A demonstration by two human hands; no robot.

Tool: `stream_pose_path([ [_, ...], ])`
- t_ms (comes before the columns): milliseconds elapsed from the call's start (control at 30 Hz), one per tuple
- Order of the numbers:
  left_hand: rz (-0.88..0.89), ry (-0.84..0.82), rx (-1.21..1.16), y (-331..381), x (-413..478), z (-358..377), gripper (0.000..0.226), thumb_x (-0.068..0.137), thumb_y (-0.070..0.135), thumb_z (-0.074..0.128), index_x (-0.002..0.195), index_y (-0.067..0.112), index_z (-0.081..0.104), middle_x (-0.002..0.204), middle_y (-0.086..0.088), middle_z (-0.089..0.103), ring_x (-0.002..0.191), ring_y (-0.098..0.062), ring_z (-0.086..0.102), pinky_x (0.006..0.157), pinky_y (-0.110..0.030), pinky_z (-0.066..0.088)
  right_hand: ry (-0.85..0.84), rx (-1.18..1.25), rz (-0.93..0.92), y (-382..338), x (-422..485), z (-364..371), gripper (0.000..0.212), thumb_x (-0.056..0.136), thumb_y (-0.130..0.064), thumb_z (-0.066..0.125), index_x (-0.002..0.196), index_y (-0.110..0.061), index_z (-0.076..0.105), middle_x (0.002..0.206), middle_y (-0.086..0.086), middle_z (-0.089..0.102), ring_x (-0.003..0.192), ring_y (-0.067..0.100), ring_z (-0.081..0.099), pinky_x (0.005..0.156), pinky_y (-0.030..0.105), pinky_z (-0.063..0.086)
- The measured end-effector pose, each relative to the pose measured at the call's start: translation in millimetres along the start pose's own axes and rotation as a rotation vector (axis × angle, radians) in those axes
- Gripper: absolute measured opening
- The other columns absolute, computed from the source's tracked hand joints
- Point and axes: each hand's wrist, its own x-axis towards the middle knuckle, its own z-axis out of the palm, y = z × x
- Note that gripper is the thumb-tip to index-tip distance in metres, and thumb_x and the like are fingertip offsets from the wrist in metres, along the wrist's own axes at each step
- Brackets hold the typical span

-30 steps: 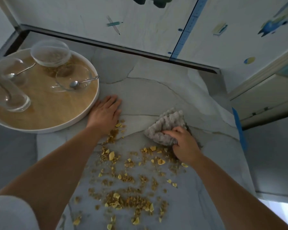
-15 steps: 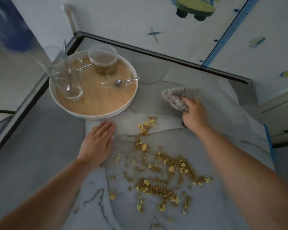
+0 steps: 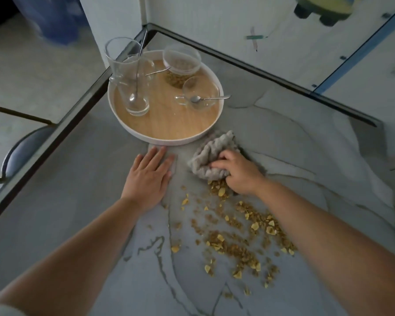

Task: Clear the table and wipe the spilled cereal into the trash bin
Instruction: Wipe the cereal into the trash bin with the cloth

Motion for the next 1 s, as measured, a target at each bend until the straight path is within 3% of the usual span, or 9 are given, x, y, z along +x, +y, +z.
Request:
stream_pose_path([
  [167, -0.015, -0.007, 0.0, -4, -15, 1, 0.067, 0.088, 0.046, 0.009, 0.142, 0.018, 0.038, 0.151, -0.008, 0.033, 0.141, -0.031, 0.027, 0.112, -0.05, 0.021, -0.381, -0.042, -0.148, -12, -71, 12, 0.055, 0.08, 0.001, 0.044, 0.124, -0.028, 0.058, 0.124, -0.002, 0.045, 0.117, 0.017, 0.038, 0.098, 0.023, 0.03],
  [233, -0.03, -0.019, 0.009, -7, -27, 2, 0.069, 0.087, 0.047, 0.007, 0.143, 0.019, 0.036, 0.152, -0.008, 0.031, 0.142, -0.03, 0.025, 0.112, -0.05, 0.02, -0.453, -0.052, -0.166, -12, -91, 8, 0.056, 0.077, 0.0, 0.043, 0.121, -0.028, 0.061, 0.12, -0.003, 0.048, 0.115, 0.016, 0.04, 0.1, 0.025, 0.033],
  [333, -0.053, -0.027, 0.004, -11, -45, 5, 0.07, 0.086, 0.049, 0.003, 0.146, 0.022, 0.028, 0.155, -0.005, 0.023, 0.144, -0.028, 0.018, 0.115, -0.047, 0.014, -0.254, 0.054, -0.135, -21, -96, -6, 0.06, 0.066, -0.007, 0.036, 0.114, -0.026, 0.067, 0.115, -0.001, 0.054, 0.11, 0.017, 0.044, 0.097, 0.03, 0.037],
  [467, -0.129, 0.022, -0.038, -12, -71, 8, 0.066, 0.089, 0.047, 0.008, 0.144, 0.021, 0.032, 0.154, -0.005, 0.028, 0.143, -0.029, 0.021, 0.114, -0.047, 0.016, 0.098, 0.128, -0.218, -62, -54, -13, 0.057, 0.066, -0.004, 0.039, 0.114, -0.017, 0.067, 0.109, 0.009, 0.059, 0.105, 0.027, 0.049, 0.088, 0.028, 0.036],
  [567, -0.274, 0.091, -0.1, -21, -96, 8, 0.067, 0.089, 0.046, 0.009, 0.144, 0.017, 0.033, 0.153, -0.004, 0.028, 0.143, -0.028, 0.019, 0.115, -0.046, 0.014, 0.191, 0.053, -0.295, -107, -12, 3, 0.053, 0.074, -0.002, 0.043, 0.121, -0.018, 0.062, 0.111, 0.012, 0.057, 0.106, 0.033, 0.049, 0.09, 0.036, 0.042],
  [733, -0.428, 0.154, -0.085, -37, -139, 14, 0.065, 0.09, 0.043, 0.012, 0.142, 0.014, 0.037, 0.152, -0.007, 0.031, 0.142, -0.029, 0.022, 0.114, -0.048, 0.017, -0.074, -0.154, -0.281, -149, 27, 43, 0.053, 0.087, -0.008, 0.041, 0.135, -0.031, 0.045, 0.133, 0.006, 0.041, 0.121, 0.03, 0.035, 0.1, 0.041, 0.037],
  [1000, -0.49, 0.184, -0.079, -29, -144, 20, 0.062, 0.091, 0.04, 0.014, 0.142, 0.013, 0.037, 0.152, -0.009, 0.03, 0.143, -0.032, 0.021, 0.113, -0.049, 0.017, -0.393, -0.238, -0.448, -94, -37, 39, 0.053, 0.08, 0.001, 0.046, 0.116, -0.034, 0.063, 0.125, -0.005, 0.05, 0.112, 0.016, 0.038, 0.099, 0.033, 0.036],
])
